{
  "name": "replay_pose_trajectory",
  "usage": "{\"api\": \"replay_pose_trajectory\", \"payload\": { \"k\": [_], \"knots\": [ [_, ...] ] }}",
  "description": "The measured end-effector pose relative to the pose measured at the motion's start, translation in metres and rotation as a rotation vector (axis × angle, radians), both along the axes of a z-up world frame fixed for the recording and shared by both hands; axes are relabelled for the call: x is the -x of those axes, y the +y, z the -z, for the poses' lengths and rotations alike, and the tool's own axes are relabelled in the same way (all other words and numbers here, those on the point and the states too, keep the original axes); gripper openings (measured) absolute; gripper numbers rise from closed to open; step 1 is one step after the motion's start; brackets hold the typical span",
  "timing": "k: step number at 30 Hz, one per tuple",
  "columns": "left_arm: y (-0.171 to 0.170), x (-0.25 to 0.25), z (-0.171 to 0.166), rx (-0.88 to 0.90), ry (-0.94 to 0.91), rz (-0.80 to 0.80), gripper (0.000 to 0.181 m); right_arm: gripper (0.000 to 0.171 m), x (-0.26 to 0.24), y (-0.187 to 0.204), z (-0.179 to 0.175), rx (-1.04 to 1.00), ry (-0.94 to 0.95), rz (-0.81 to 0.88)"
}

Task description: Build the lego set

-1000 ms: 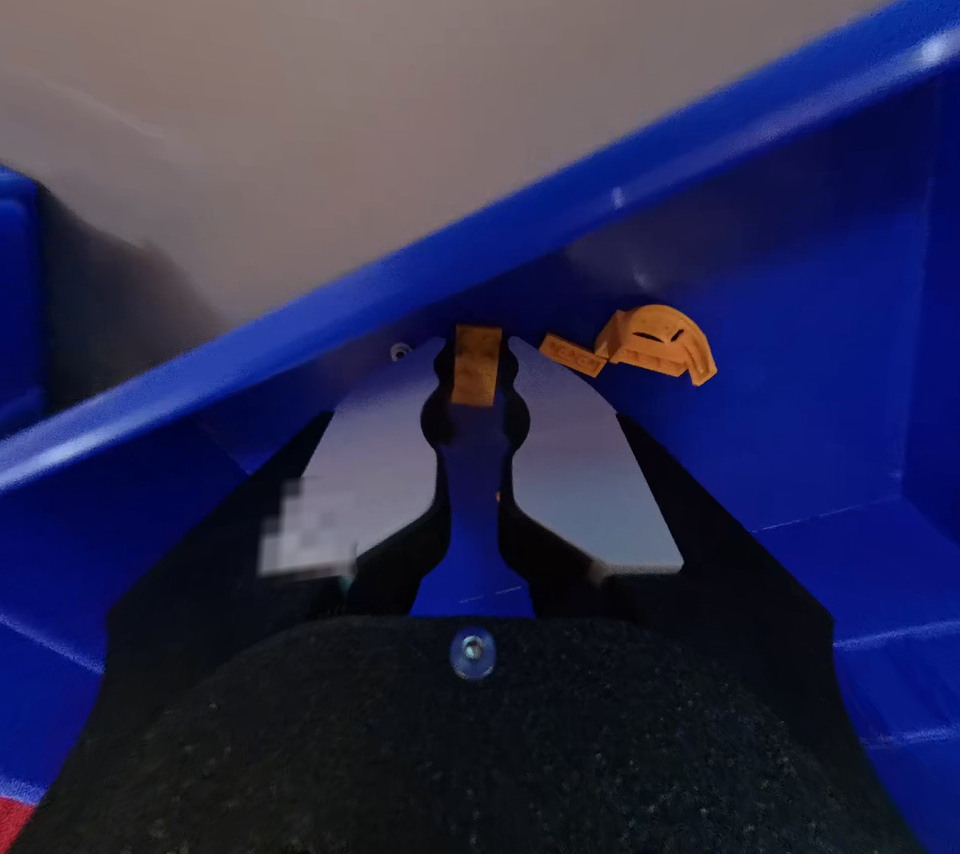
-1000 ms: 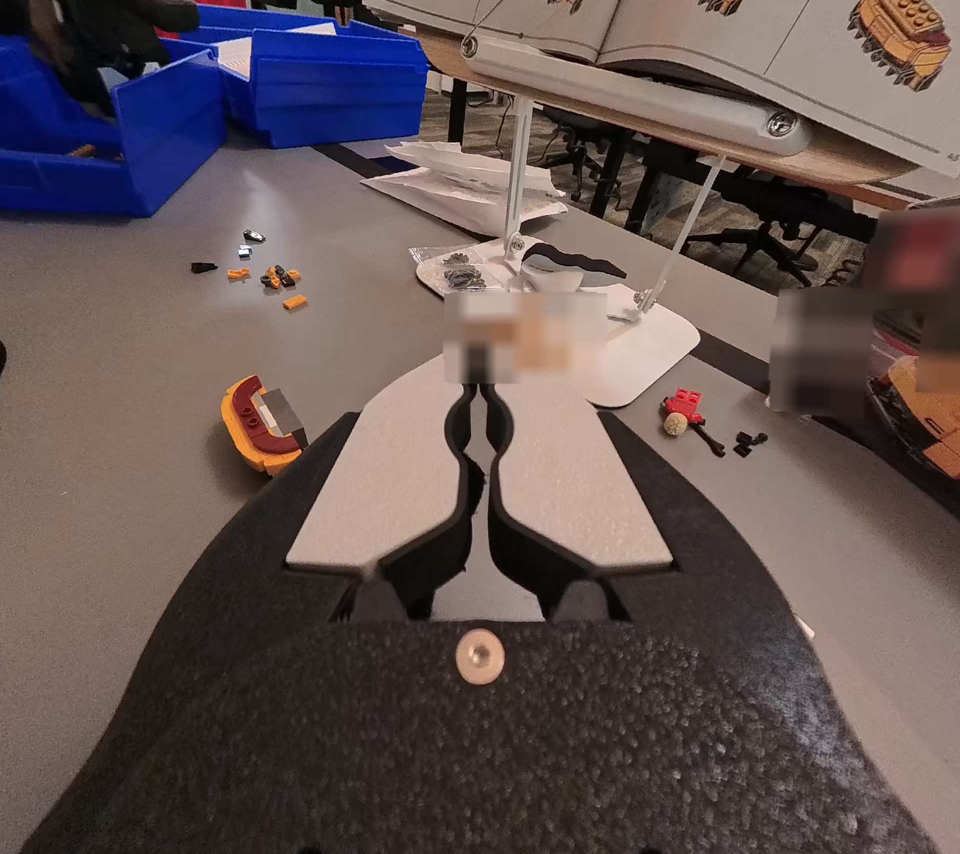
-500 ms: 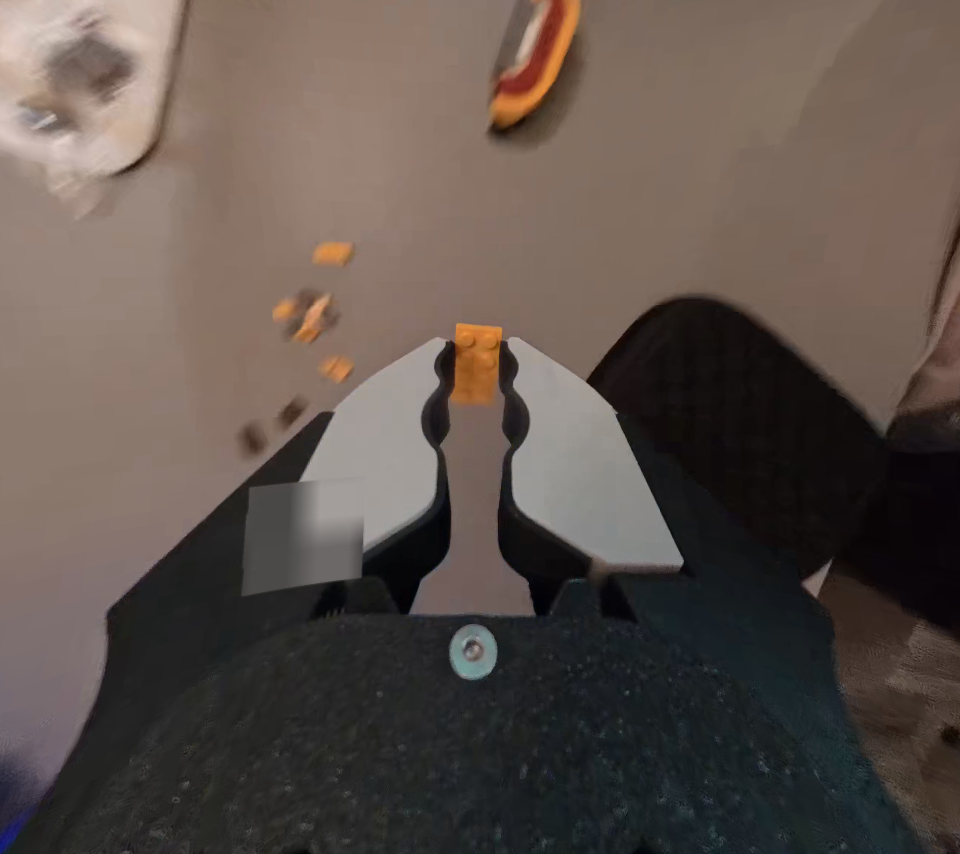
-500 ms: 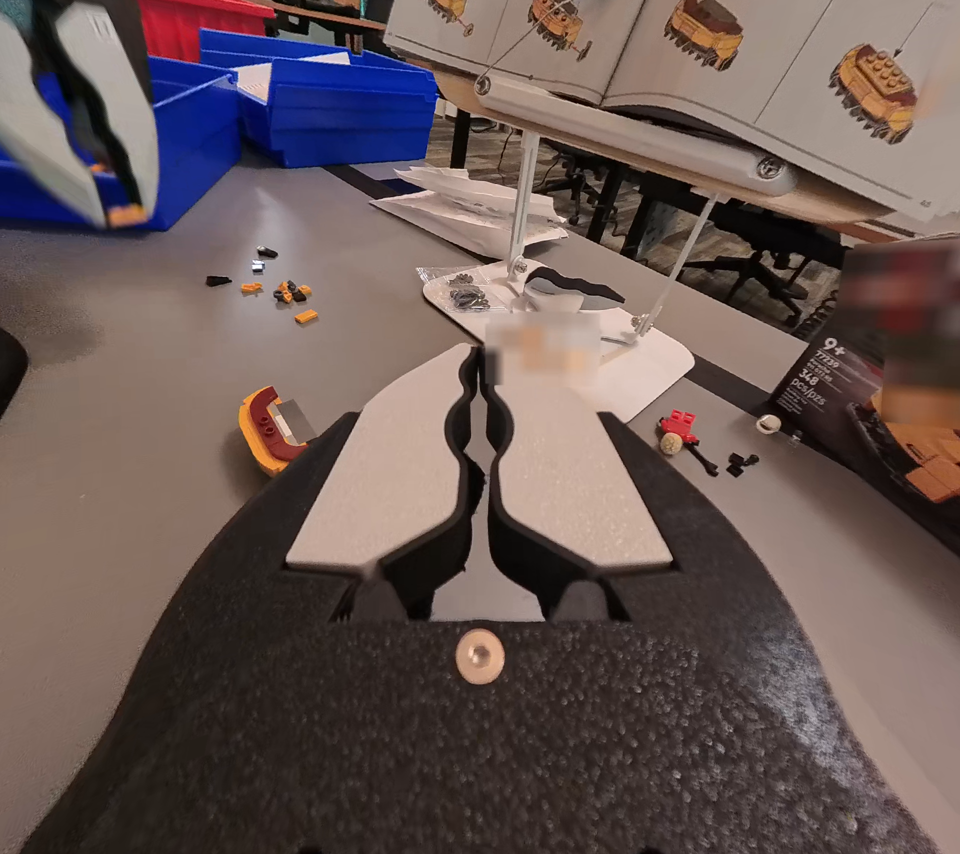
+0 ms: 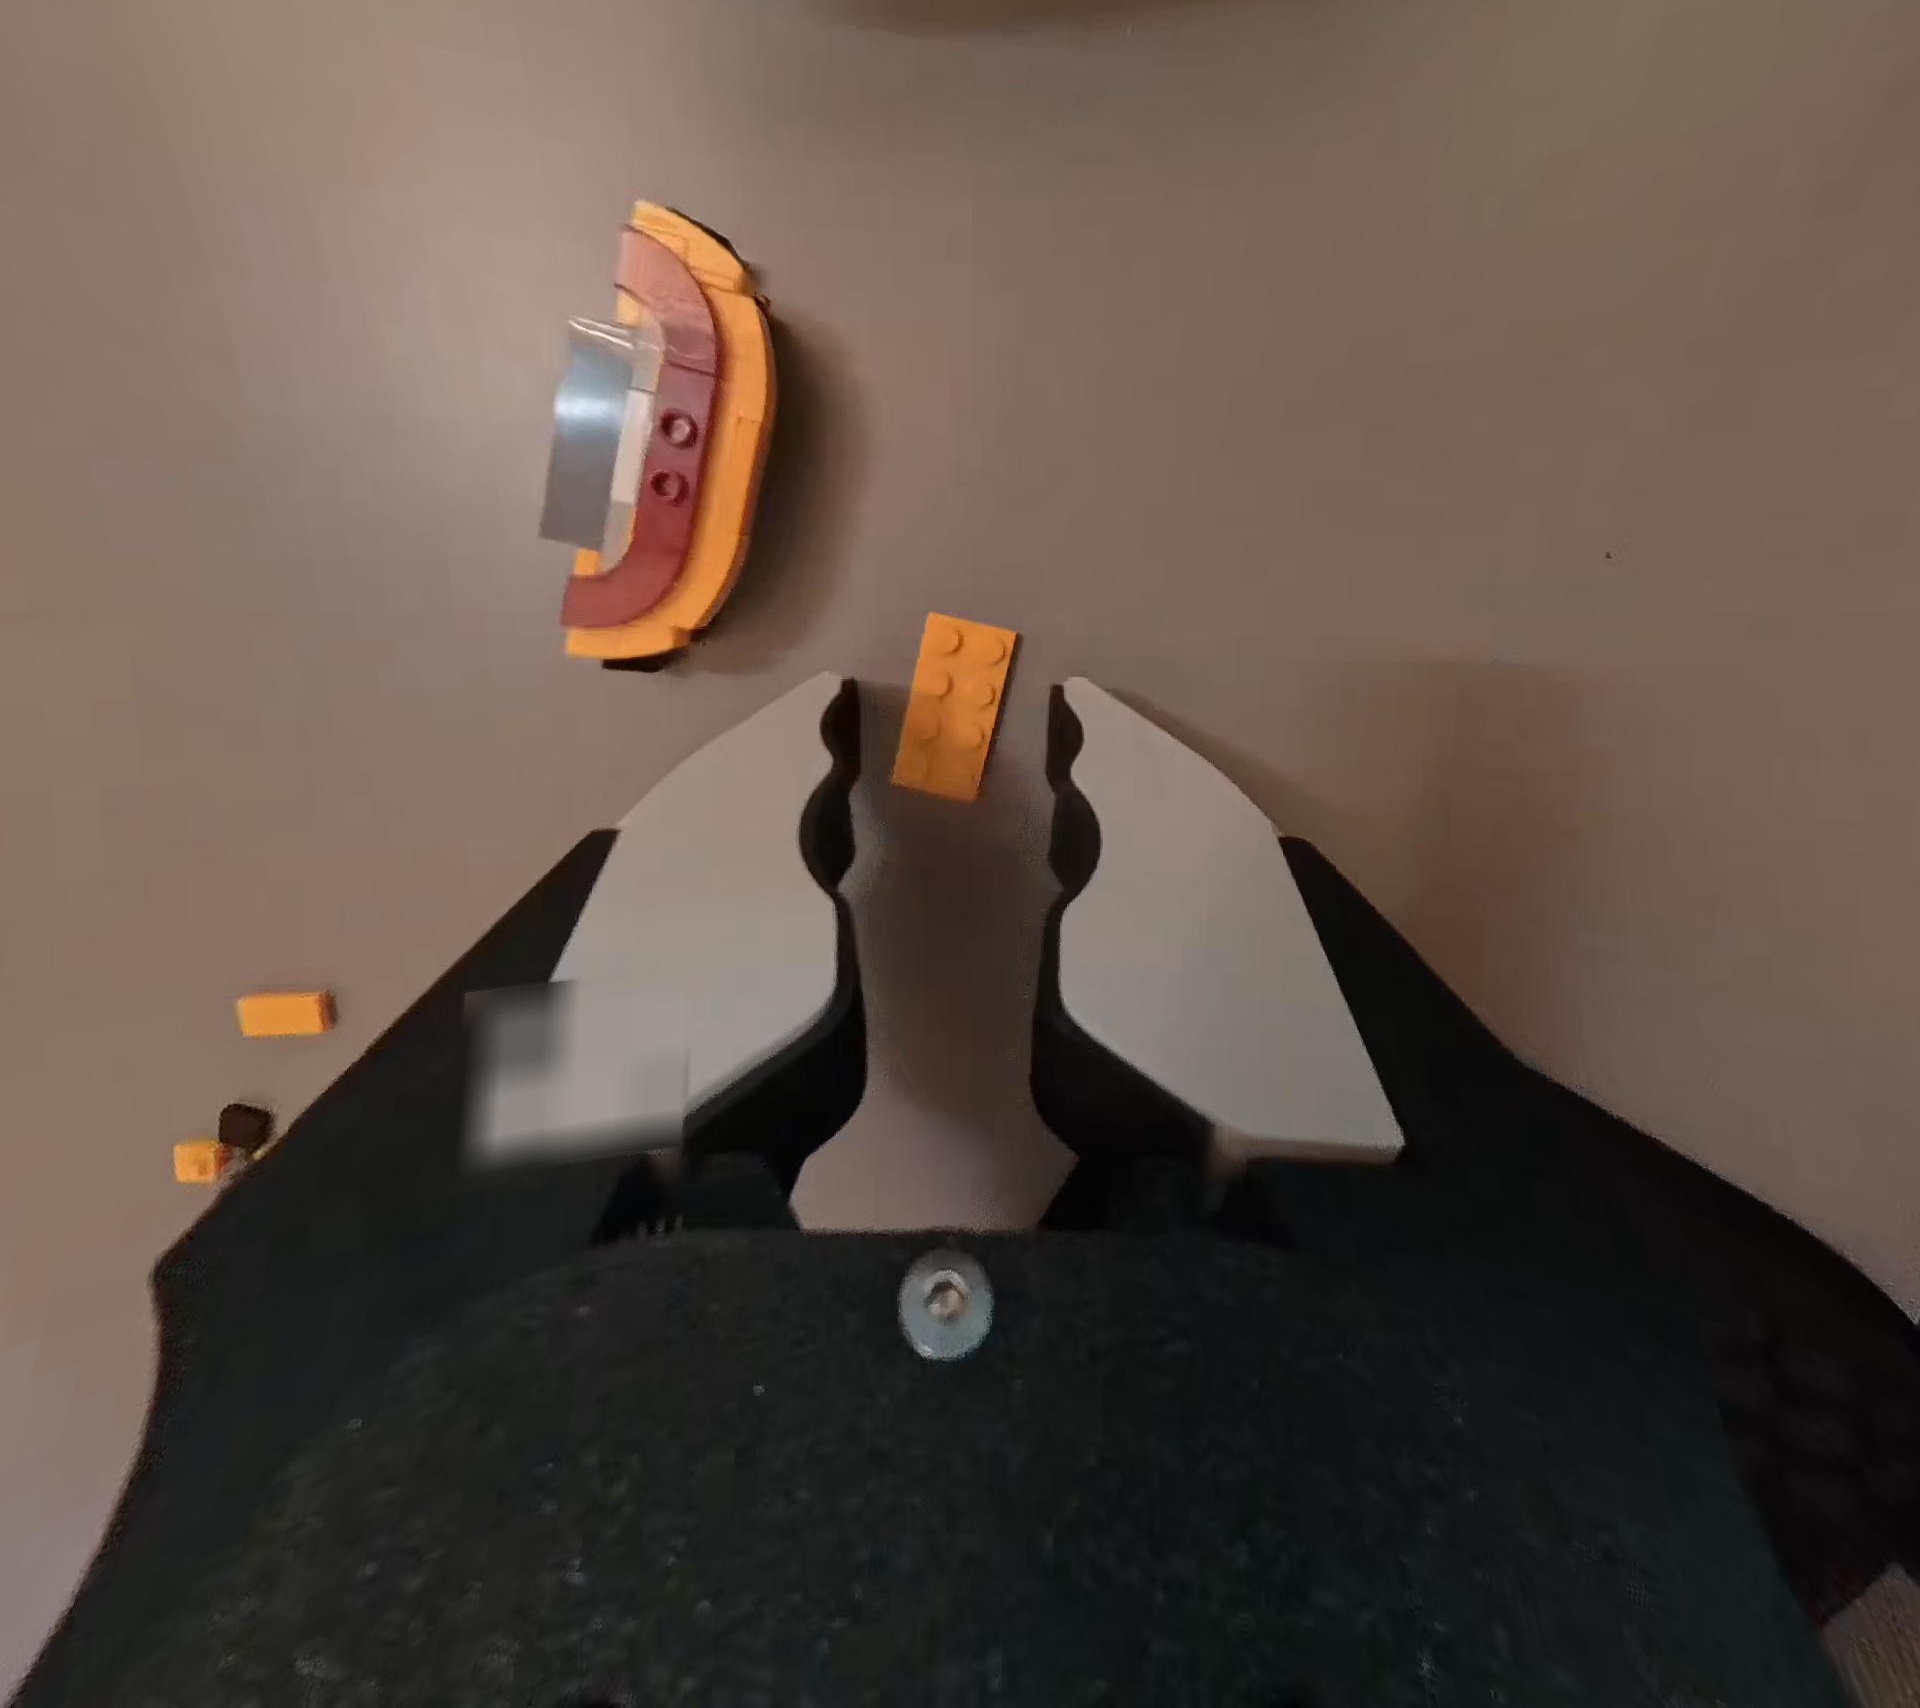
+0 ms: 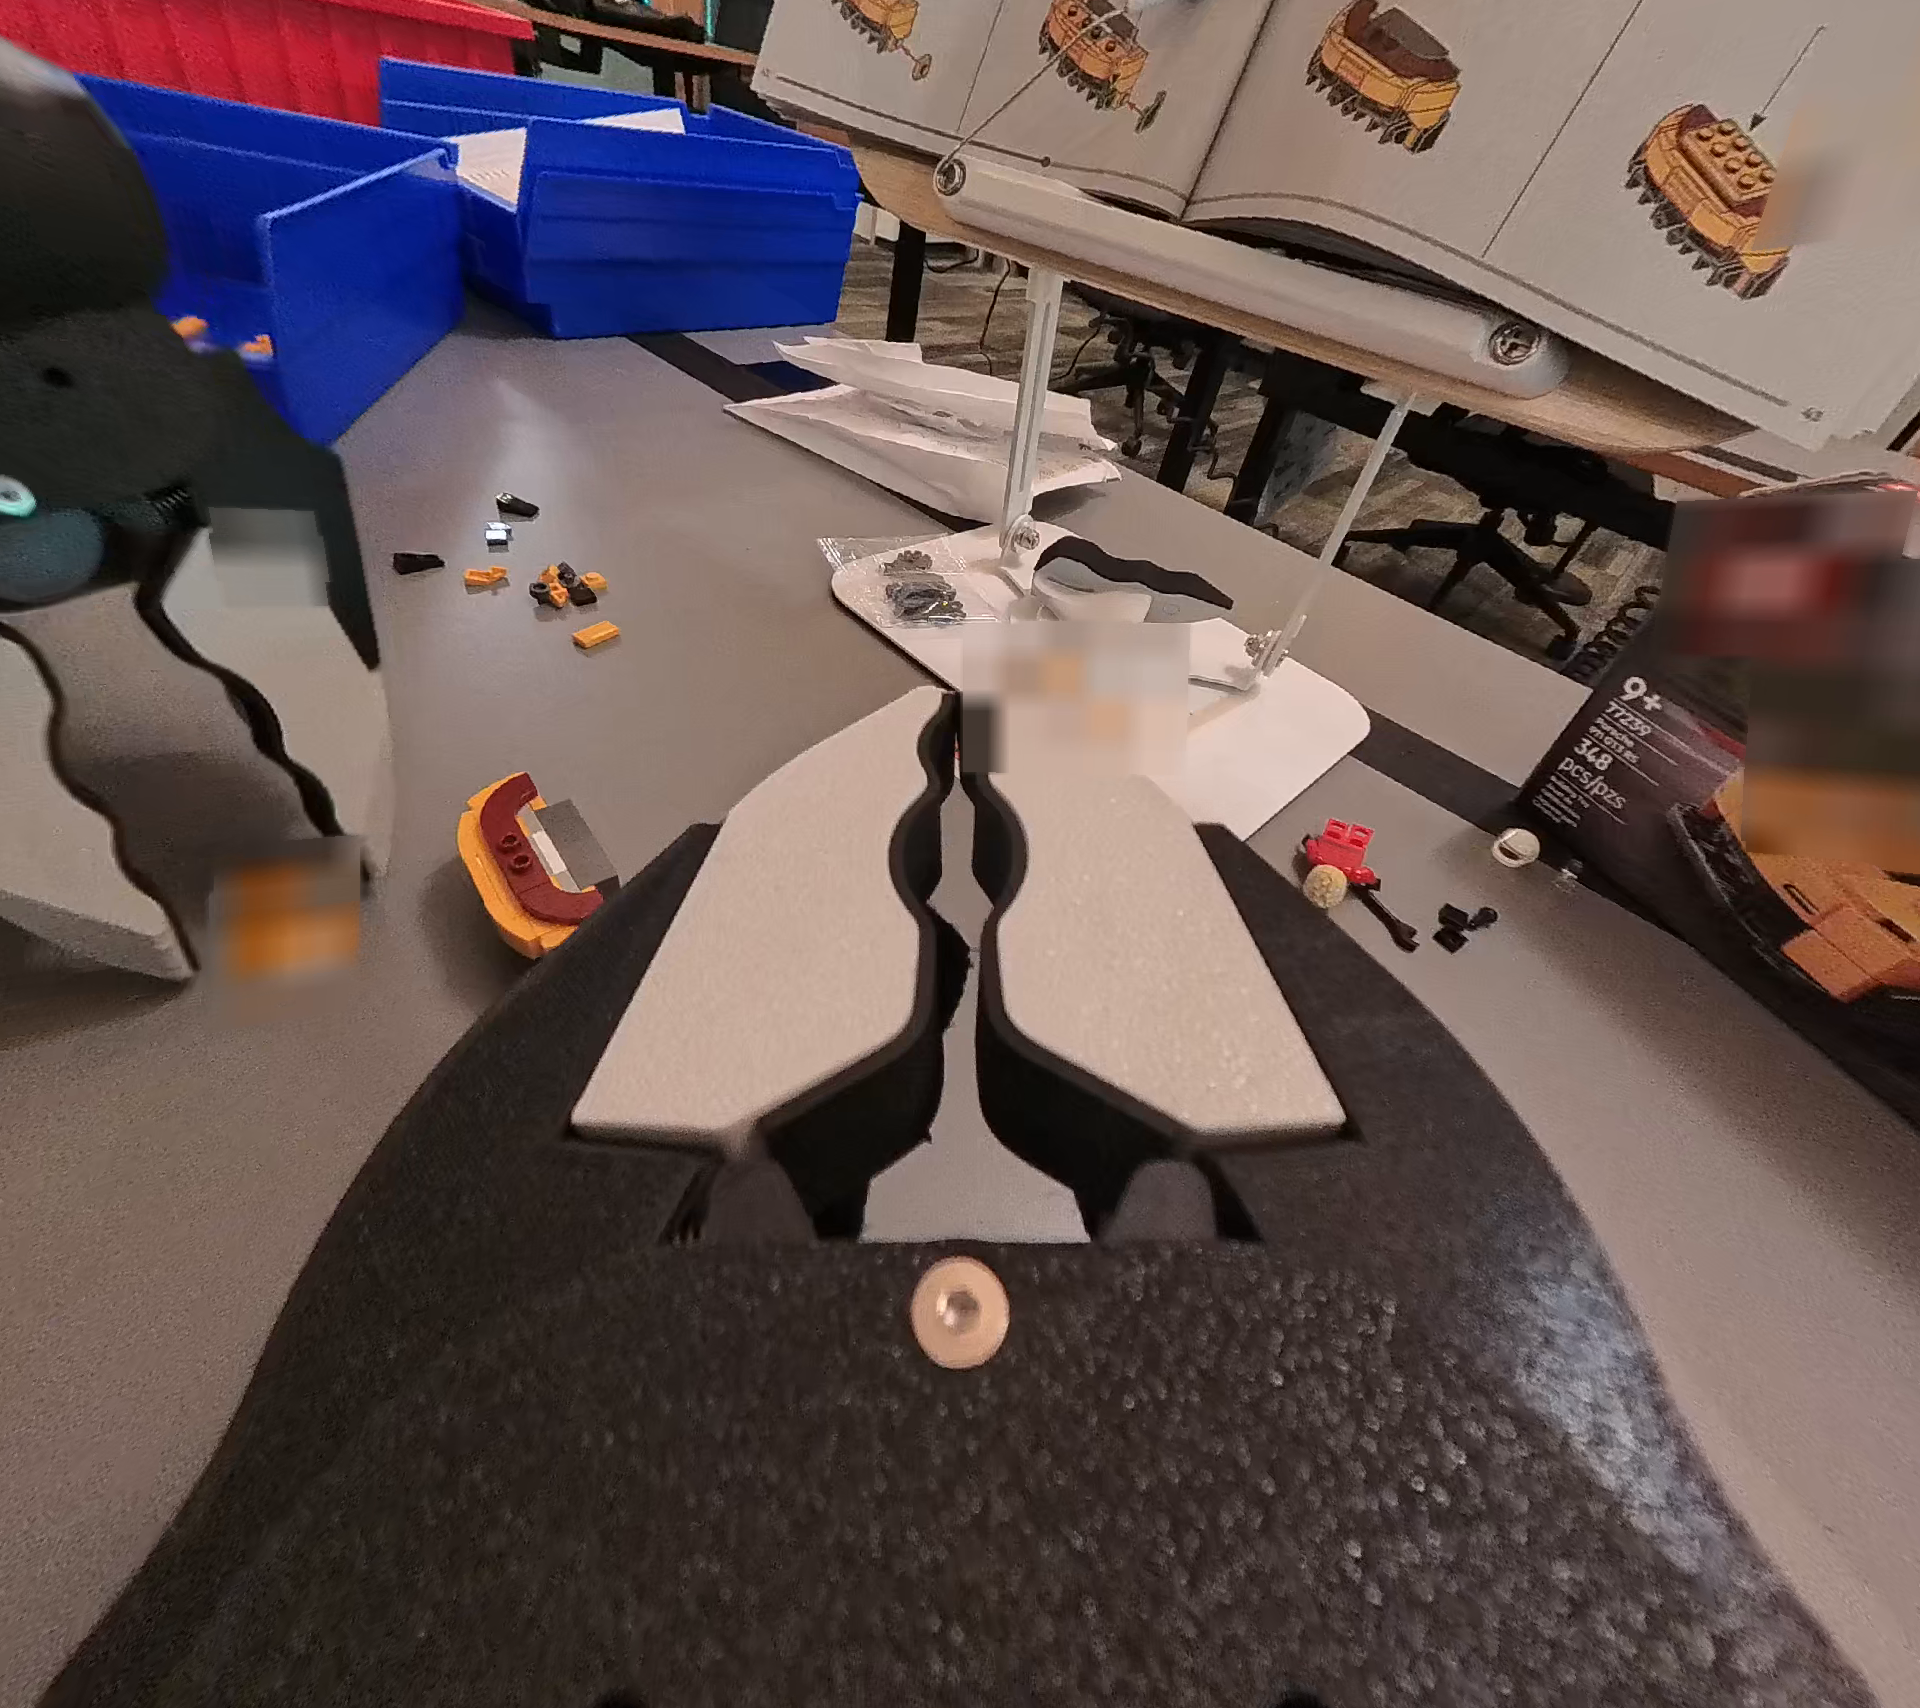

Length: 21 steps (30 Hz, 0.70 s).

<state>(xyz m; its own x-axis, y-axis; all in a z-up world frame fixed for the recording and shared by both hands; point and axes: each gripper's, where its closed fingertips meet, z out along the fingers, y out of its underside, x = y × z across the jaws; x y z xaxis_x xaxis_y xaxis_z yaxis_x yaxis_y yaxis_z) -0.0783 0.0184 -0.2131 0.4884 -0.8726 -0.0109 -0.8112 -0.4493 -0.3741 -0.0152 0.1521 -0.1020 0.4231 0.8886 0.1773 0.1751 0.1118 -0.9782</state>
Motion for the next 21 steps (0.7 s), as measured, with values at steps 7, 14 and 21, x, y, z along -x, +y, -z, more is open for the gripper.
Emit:
{"api": "replay_pose_trajectory", "payload": {
  "k": [7, 14, 21],
  "knots": [
    [0.020, 0.090, -0.118, -0.288, -0.206, -0.256, 0.030, 0.000, -0.001, 0.001, 0.000, 0.007, 0.005, 0.002],
    [0.027, 0.306, -0.160, -0.419, -0.108, -0.675, 0.026, 0.000, -0.001, 0.001, 0.000, 0.005, 0.004, 0.003],
    [0.015, 0.419, -0.098, -0.312, 0.057, -0.849, 0.026, 0.000, -0.008, 0.007, -0.010, -0.024, 0.052, 0.058]
  ]
}}
